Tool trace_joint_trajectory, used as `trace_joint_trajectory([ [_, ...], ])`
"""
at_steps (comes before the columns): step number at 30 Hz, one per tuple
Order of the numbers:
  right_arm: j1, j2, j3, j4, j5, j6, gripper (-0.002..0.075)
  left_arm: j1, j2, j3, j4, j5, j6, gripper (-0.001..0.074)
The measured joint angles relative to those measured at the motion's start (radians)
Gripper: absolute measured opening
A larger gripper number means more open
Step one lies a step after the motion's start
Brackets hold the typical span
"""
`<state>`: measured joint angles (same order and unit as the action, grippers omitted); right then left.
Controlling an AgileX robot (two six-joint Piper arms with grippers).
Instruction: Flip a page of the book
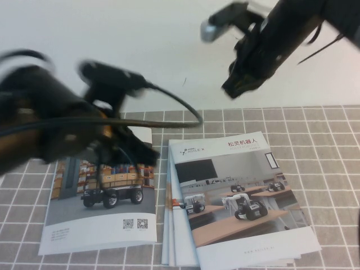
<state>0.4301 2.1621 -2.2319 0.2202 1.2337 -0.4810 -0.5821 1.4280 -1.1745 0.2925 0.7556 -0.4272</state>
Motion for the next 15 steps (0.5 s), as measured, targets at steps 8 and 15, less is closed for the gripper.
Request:
trace_joint_trajectory([
  [8,0.0,-0.238,0.0,-0.113,0.0,0.018,-0.0001,0.0,-0.37,0.097,0.076,-0.007,0.082,-0.0004],
  [15,0.0,-0.48,0.144,-0.135,0.0,0.022,-0.0001,0.0,-0.667,0.363,0.084,-0.044,0.12,-0.0004],
])
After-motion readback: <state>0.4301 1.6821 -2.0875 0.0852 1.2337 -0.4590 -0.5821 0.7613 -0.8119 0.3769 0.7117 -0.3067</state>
